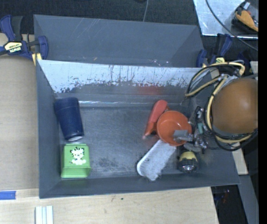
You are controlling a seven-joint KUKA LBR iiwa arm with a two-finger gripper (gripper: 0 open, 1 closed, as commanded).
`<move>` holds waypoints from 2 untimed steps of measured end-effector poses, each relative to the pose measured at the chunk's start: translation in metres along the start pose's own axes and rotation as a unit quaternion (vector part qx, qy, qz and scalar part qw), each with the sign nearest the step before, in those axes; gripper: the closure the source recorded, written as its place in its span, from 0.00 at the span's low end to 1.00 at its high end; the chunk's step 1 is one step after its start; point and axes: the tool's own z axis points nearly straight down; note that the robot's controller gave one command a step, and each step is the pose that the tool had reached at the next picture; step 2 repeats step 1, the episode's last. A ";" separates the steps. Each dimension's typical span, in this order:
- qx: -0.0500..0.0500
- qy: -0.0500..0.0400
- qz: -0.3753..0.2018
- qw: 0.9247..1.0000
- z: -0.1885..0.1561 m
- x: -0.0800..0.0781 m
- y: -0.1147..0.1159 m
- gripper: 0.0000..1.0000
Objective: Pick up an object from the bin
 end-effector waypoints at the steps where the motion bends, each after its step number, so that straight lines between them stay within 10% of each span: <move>1: -0.002 0.001 0.001 1.000 -0.035 -0.001 -0.003 1.00; 2: -0.002 0.001 0.001 1.000 -0.035 -0.001 -0.003 1.00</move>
Offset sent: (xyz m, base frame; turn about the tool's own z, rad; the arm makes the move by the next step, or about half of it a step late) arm -0.0009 0.0003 0.0809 0.0009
